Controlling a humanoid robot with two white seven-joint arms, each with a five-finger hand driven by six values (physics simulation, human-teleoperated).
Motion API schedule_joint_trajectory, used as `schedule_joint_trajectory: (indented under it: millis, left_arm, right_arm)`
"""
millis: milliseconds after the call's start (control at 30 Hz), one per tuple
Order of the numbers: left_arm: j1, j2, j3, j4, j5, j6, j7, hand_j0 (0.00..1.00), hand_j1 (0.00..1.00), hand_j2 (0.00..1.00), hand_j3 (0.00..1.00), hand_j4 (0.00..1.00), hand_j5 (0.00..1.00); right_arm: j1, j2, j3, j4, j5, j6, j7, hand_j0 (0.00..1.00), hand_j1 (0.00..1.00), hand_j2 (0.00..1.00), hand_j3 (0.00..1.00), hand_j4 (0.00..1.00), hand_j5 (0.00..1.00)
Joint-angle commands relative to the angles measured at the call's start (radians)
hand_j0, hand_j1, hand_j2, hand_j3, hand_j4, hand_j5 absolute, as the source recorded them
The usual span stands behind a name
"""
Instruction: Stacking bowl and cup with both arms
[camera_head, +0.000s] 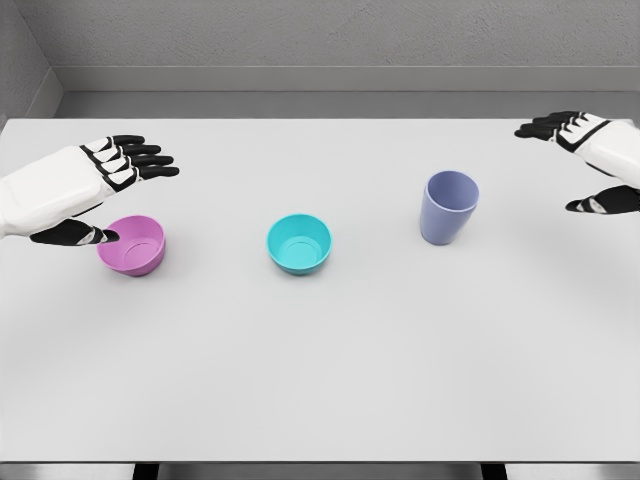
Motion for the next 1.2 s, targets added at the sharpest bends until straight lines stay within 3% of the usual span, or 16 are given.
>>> schedule_joint_trajectory:
  millis: [0, 100, 200, 233, 300, 333, 467, 533, 600, 667, 700, 933, 1167]
  left_arm:
    - [0.0, 0.002, 0.0, 0.0, 0.007, 0.001, 0.001, 1.0, 1.0, 1.0, 1.0, 1.0, 1.0]
    - [0.026, 0.006, 0.0, 0.0, 0.008, 0.001, 0.001, 1.0, 1.0, 1.0, 1.0, 1.0, 1.0]
    - [0.028, 0.137, -0.046, 0.023, 0.039, 0.001, -0.012, 1.0, 1.0, 1.0, 1.0, 1.0, 1.0]
    - [0.018, 0.17, -0.051, 0.031, 0.071, 0.001, -0.079, 1.0, 1.0, 1.0, 1.0, 1.0, 1.0]
    - [-0.032, 0.201, -0.051, 0.026, 0.186, 0.001, -0.3, 1.0, 1.0, 1.0, 1.0, 1.0, 1.0]
    - [-0.052, 0.204, -0.051, 0.028, 0.194, 0.001, -0.362, 1.0, 1.0, 1.0, 1.0, 1.0, 1.0]
    - [-0.138, 0.201, -0.054, 0.018, 0.312, 0.006, -0.362, 1.0, 1.0, 1.0, 1.0, 1.0, 1.0]
    - [-0.173, 0.189, -0.057, 0.017, 0.347, 0.074, -0.362, 1.0, 1.0, 1.0, 1.0, 1.0, 1.0]
    - [-0.279, 0.149, -0.163, 0.038, 0.347, 0.112, -0.362, 1.0, 1.0, 1.0, 1.0, 1.0, 1.0]
    - [-0.463, 0.072, -0.368, 0.142, 0.346, 0.124, -0.362, 1.0, 1.0, 1.0, 1.0, 1.0, 1.0]
    - [-0.528, 0.062, -0.448, 0.188, 0.347, 0.124, -0.362, 1.0, 1.0, 1.0, 1.0, 1.0, 1.0]
    - [-0.581, 0.051, -0.56, 0.198, 0.346, 0.123, -0.362, 1.0, 1.0, 1.0, 1.0, 1.0, 1.0]
    - [-0.589, 0.046, -0.618, 0.304, 0.335, 0.124, -0.362, 1.0, 1.0, 1.0, 1.0, 1.0, 1.0]
  right_arm:
    - [0.0, -0.001, 0.001, -0.035, -0.008, 0.001, -0.01, 1.0, 1.0, 1.0, 1.0, 1.0, 1.0]
    - [-0.003, -0.009, -0.002, -0.035, -0.007, 0.001, 0.002, 1.0, 1.0, 1.0, 1.0, 1.0, 1.0]
    - [-0.006, -0.01, -0.005, -0.039, -0.005, 0.001, 0.002, 1.0, 1.0, 1.0, 1.0, 1.0, 1.0]
    - [-0.006, -0.01, -0.005, -0.039, -0.005, 0.001, 0.002, 1.0, 1.0, 1.0, 1.0, 1.0, 1.0]
    - [-0.006, -0.012, -0.005, -0.039, -0.004, 0.001, 0.005, 1.0, 1.0, 1.0, 1.0, 1.0, 1.0]
    - [-0.008, -0.013, -0.004, -0.039, -0.004, 0.001, 0.007, 1.0, 1.0, 1.0, 1.0, 1.0, 1.0]
    - [-0.052, -0.009, 0.002, -0.041, 0.056, 0.001, 0.007, 1.0, 1.0, 1.0, 1.0, 1.0, 1.0]
    - [-0.054, -0.004, 0.002, -0.041, 0.064, 0.001, 0.007, 1.0, 1.0, 1.0, 1.0, 1.0, 1.0]
    - [-0.066, -0.003, 0.015, -0.041, 0.096, 0.001, 0.008, 1.0, 1.0, 1.0, 1.0, 1.0, 1.0]
    - [-0.104, 0.007, 0.059, -0.041, 0.117, 0.001, 0.036, 1.0, 1.0, 1.0, 1.0, 1.0, 1.0]
    - [-0.123, 0.031, 0.067, -0.039, 0.131, 0.001, 0.08, 1.0, 1.0, 1.0, 1.0, 1.0, 1.0]
    - [-0.155, 0.082, 0.139, -0.031, 0.15, 0.001, 0.093, 1.0, 1.0, 1.0, 1.0, 1.0, 1.0]
    - [-0.161, 0.109, 0.145, -0.012, 0.091, 0.001, 0.093, 1.0, 1.0, 1.0, 1.0, 1.0, 1.0]
